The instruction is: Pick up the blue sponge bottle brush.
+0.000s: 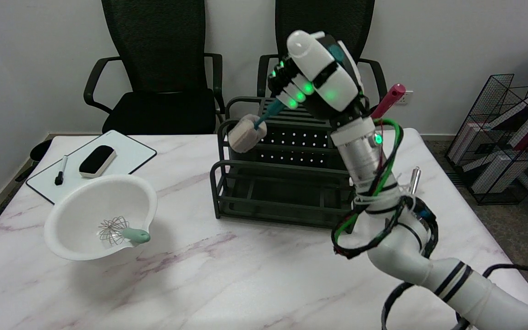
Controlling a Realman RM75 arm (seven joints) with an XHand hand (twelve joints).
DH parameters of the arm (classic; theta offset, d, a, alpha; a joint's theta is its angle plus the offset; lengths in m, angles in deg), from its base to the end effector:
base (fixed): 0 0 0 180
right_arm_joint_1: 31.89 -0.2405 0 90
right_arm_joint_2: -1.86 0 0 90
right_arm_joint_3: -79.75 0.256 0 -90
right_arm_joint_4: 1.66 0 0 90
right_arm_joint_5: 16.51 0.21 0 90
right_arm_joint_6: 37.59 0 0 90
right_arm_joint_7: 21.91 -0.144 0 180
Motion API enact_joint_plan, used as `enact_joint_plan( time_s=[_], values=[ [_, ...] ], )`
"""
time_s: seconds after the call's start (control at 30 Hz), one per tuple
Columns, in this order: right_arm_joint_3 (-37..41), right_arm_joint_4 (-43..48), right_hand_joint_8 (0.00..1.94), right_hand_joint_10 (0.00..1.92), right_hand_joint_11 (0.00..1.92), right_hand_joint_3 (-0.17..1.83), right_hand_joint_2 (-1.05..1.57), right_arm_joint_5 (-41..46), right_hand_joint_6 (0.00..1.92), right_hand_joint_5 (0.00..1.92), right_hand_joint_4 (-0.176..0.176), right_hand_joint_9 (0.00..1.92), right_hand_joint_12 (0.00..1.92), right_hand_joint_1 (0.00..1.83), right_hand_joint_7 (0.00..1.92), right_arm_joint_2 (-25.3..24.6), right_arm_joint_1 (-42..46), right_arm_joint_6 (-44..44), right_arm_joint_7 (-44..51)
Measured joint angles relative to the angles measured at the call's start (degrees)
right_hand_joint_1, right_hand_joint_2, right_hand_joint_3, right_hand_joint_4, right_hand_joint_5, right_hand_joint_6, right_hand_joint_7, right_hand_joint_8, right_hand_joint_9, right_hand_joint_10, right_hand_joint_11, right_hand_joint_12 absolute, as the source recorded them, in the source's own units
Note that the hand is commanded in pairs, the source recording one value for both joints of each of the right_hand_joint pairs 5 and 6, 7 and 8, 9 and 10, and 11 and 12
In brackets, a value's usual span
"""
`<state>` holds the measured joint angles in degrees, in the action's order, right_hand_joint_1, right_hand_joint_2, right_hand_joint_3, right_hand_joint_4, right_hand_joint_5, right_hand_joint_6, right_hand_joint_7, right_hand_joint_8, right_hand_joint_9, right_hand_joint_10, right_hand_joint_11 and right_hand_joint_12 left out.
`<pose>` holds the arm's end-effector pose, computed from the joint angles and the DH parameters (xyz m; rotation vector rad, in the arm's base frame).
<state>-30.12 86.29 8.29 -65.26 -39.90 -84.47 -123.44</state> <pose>-0.1385 -0.3306 0.2479 1.8932 -1.2811 1.8324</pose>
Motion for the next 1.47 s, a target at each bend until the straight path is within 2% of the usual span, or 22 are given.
enact_joint_plan(
  time_s=[0.57,1.17,1.47],
  values=[
    [-4.0,-8.5,1.92,1.92,1.92,0.47,1.57,5.8,1.92,1.92,0.000,1.92,1.92,0.93,1.92,1.0,7.7,-19.9,-0.2],
    [-5.8,-15.1,1.92,1.92,1.88,0.51,1.57,10.5,1.92,1.92,0.000,1.92,1.88,0.94,1.92,1.3,9.8,-29.4,-3.5],
    [-6.3,-15.4,1.92,1.92,1.91,0.89,1.57,11.2,1.92,1.92,0.000,1.92,1.91,0.86,1.92,1.4,10.1,-31.1,-6.2]
  ],
)
